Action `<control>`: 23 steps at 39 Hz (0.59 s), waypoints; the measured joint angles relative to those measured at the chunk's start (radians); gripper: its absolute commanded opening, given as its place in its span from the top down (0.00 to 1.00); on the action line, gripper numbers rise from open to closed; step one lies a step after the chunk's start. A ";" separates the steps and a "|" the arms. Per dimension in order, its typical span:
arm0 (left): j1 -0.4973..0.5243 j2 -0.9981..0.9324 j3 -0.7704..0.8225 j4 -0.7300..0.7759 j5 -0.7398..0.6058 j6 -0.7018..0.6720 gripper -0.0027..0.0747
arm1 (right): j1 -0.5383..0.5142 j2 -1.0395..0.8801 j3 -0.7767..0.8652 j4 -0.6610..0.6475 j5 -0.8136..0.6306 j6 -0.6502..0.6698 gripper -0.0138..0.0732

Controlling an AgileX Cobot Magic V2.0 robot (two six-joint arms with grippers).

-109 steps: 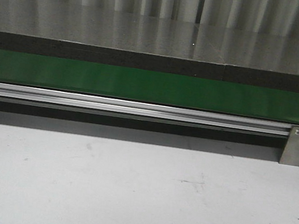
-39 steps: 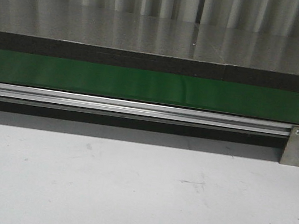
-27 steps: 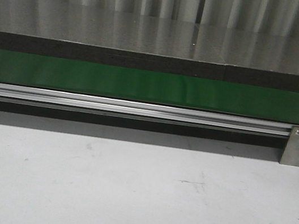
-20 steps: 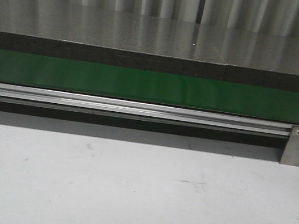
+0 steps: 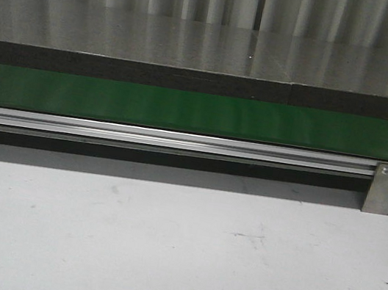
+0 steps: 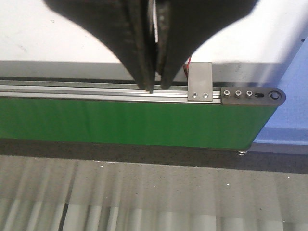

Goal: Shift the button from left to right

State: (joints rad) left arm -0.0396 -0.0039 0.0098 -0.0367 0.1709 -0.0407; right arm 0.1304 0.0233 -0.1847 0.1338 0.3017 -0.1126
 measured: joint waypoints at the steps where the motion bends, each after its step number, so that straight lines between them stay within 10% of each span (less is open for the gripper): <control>1: 0.000 0.000 0.000 0.000 0.000 0.000 0.99 | -0.011 -0.011 0.025 0.000 -0.011 0.000 0.92; 23: 0.000 0.000 0.000 0.002 0.002 -0.002 0.99 | -0.084 -0.033 0.212 -0.002 -0.097 0.000 0.92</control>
State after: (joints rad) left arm -0.0396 -0.0039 0.0098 -0.0345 0.1727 -0.0428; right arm 0.0461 -0.0097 0.0277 0.1315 0.2047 -0.1126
